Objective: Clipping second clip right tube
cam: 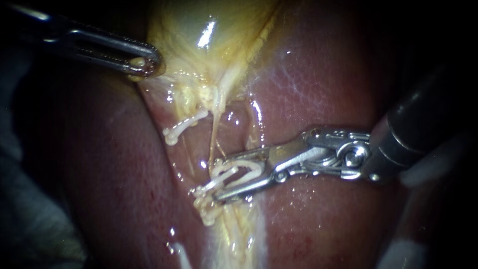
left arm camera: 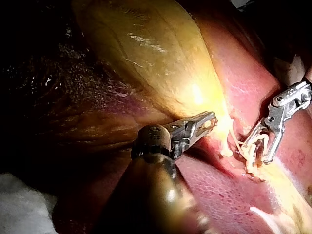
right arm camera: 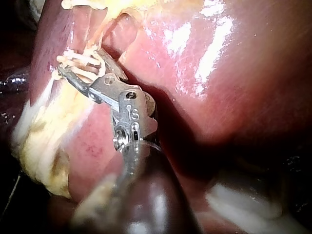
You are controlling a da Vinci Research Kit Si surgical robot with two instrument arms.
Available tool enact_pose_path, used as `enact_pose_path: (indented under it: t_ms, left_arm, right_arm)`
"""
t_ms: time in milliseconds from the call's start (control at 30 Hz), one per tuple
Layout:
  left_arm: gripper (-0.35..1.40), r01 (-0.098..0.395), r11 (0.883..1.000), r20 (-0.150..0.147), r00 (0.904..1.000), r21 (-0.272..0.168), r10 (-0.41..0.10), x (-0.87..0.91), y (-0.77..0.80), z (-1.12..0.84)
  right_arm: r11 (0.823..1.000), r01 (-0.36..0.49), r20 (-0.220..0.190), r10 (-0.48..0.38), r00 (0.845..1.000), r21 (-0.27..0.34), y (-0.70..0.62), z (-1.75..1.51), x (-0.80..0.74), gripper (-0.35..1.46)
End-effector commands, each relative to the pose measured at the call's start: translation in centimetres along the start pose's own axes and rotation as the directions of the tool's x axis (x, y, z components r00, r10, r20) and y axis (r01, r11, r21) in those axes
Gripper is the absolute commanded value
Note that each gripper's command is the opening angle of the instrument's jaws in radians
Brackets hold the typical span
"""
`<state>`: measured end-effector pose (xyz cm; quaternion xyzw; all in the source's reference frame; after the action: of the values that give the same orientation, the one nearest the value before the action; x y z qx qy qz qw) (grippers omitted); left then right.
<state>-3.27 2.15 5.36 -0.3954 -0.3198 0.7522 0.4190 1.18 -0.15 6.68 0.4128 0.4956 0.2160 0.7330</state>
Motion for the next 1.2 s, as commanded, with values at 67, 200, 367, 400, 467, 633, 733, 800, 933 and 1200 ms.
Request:
enact_pose_path:
  t_ms: [67,200,367,400,467,633,733,800,933,1200]
  left_arm:
    - [-0.35,0.000,1.000,0.000,1.0000,0.000,0.000,0.00,0.00,0.00]
    - [-0.35,0.000,1.000,0.000,1.0000,0.000,0.000,0.00,0.00,-0.01]
    - [-0.35,0.000,1.000,0.000,1.0000,0.000,0.000,-0.01,0.00,-0.01]
    - [-0.35,0.000,1.000,0.000,1.0000,0.000,0.000,-0.01,0.00,-0.01]
    - [-0.35,0.000,1.000,0.000,1.0000,0.000,0.000,-0.01,0.00,-0.01]
    - [-0.35,0.000,1.000,0.000,1.0000,0.000,0.000,-0.01,0.00,-0.01]
    - [-0.35,0.000,1.000,0.000,1.0000,0.000,0.000,-0.01,0.00,-0.01]
    - [-0.35,0.000,1.000,0.000,1.0000,0.000,0.000,-0.01,0.00,-0.01]
    - [-0.35,0.000,1.000,0.000,1.0000,-0.001,0.000,-0.01,0.00,-0.02]
    - [-0.35,0.000,1.000,0.000,1.0000,-0.001,0.000,-0.01,0.00,-0.02]
  right_arm:
    - [1.000,0.000,0.000,0.000,1.000,0.001,-0.01,-0.06,0.01,0.47]
    - [1.000,-0.004,-0.001,0.004,1.000,0.004,-0.05,-0.19,0.04,0.47]
    - [1.000,-0.008,-0.005,0.008,1.000,0.002,-0.08,-0.33,0.07,0.47]
    - [1.000,-0.008,-0.005,0.008,1.000,0.003,-0.09,-0.36,0.07,0.47]
    - [1.000,-0.008,-0.006,0.008,1.000,0.003,-0.10,-0.41,0.06,0.47]
    - [1.000,-0.015,-0.009,0.015,1.000,-0.002,-0.11,-0.51,0.05,0.46]
    - [1.000,-0.015,-0.011,0.015,1.000,-0.004,-0.09,-0.55,0.04,0.46]
    - [1.000,-0.016,-0.011,0.016,1.000,-0.004,-0.08,-0.57,0.04,0.46]
    - [1.000,-0.022,-0.011,0.022,1.000,-0.003,-0.07,-0.62,0.03,0.46]
    - [0.999,-0.033,-0.012,0.033,0.999,-0.004,-0.04,-0.64,0.01,0.46]
